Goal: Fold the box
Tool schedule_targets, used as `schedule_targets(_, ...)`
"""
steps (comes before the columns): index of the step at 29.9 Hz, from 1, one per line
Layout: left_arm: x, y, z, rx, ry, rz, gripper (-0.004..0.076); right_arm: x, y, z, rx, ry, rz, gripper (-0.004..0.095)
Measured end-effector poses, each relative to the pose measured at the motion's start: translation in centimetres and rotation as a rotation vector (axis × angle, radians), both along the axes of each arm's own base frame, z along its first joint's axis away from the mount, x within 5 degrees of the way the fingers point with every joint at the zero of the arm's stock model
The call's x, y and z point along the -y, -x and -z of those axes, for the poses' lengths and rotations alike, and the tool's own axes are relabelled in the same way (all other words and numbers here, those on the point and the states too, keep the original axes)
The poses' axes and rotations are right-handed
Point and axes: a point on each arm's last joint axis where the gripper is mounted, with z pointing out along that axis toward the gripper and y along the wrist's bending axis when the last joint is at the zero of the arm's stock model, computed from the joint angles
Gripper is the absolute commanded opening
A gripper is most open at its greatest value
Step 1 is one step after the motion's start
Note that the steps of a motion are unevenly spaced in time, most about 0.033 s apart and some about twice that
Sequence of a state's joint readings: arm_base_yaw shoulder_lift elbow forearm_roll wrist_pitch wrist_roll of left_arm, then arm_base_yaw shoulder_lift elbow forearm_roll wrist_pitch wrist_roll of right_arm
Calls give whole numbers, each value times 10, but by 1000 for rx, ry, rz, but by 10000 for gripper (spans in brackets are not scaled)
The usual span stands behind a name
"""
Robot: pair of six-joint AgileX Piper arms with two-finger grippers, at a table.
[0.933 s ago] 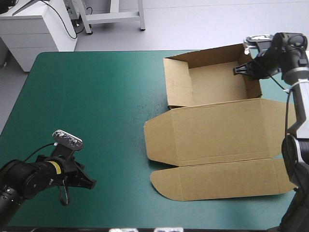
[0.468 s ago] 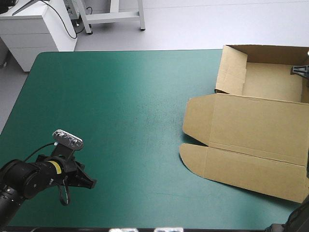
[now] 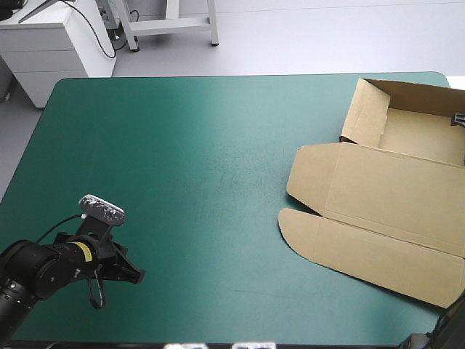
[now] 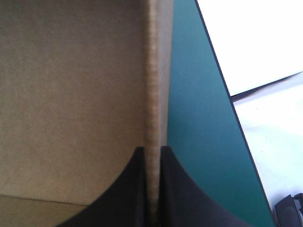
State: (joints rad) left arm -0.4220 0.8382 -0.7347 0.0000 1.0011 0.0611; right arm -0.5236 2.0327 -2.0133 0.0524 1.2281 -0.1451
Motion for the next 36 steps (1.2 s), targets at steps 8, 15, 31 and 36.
schedule_targets(8,0,0,0,0,0,0,-8,1,-3,6,-6,-7,-4,480)
schedule_targets(15,0,0,0,-2,5,-1,-8,1,-3,6,-6,-7,0,843)
schedule_targets(31,3,1,-1,-9,46,-2,-8,-8,13,-31,56,25,-1,702)
schedule_targets(36,4,1,-1,-10,47,-2,-8,-22,30,-68,150,35,-8,176)
